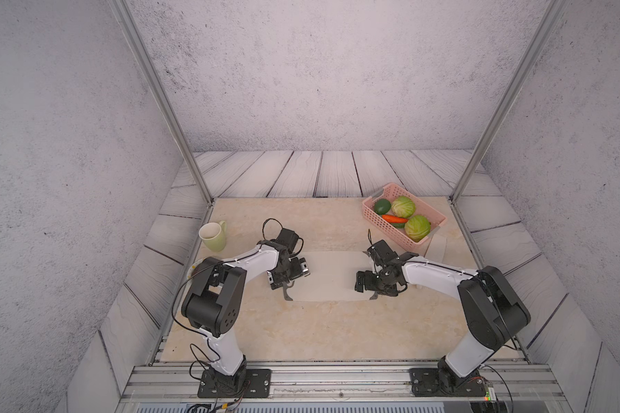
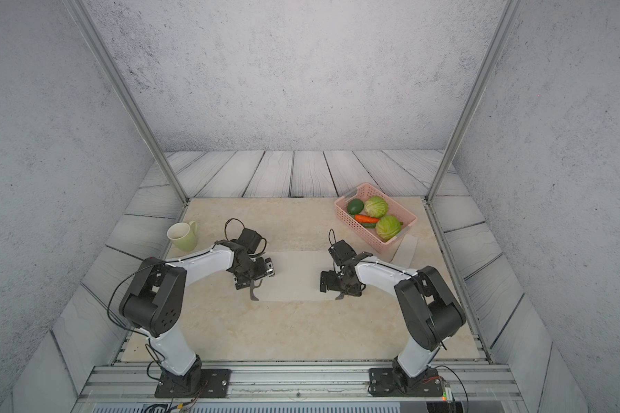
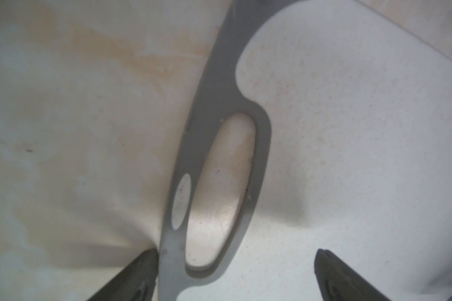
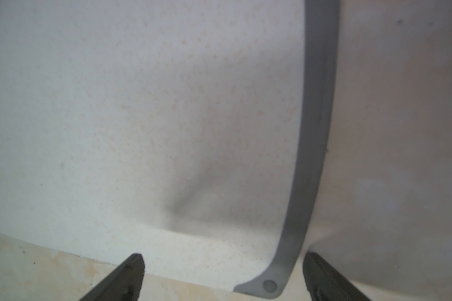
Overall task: Align the knife with the edge of the cutting board
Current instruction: Move the work surface to the center of the board.
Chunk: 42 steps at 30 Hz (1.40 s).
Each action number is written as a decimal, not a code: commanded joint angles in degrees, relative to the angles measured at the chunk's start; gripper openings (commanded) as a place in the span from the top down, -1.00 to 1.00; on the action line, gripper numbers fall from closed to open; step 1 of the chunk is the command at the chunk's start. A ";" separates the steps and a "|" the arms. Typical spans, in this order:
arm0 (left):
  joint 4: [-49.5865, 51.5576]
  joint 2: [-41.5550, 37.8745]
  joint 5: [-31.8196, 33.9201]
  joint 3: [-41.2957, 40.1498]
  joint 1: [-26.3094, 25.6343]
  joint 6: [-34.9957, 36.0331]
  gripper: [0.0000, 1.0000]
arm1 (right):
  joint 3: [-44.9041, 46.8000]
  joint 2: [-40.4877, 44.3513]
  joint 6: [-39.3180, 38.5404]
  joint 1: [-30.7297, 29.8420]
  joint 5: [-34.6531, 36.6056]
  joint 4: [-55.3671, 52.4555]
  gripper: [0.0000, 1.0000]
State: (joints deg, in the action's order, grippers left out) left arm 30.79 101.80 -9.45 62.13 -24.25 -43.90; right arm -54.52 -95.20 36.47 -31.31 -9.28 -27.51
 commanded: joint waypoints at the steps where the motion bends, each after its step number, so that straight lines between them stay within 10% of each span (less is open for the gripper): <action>1: -0.28 1.39 -1.27 1.31 -0.72 0.81 -0.97 | 1.15 1.67 0.53 0.17 0.95 -2.03 -0.99; 42: 0.69 3.16 -1.09 3.44 -1.15 1.37 -0.97 | 1.96 2.61 1.13 0.12 0.84 -1.92 -0.99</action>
State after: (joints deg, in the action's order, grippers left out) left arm 32.58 103.55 -9.54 64.42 -24.67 -43.31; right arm -53.49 -93.73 36.93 -31.31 -9.23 -28.53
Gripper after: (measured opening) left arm 0.984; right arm 0.993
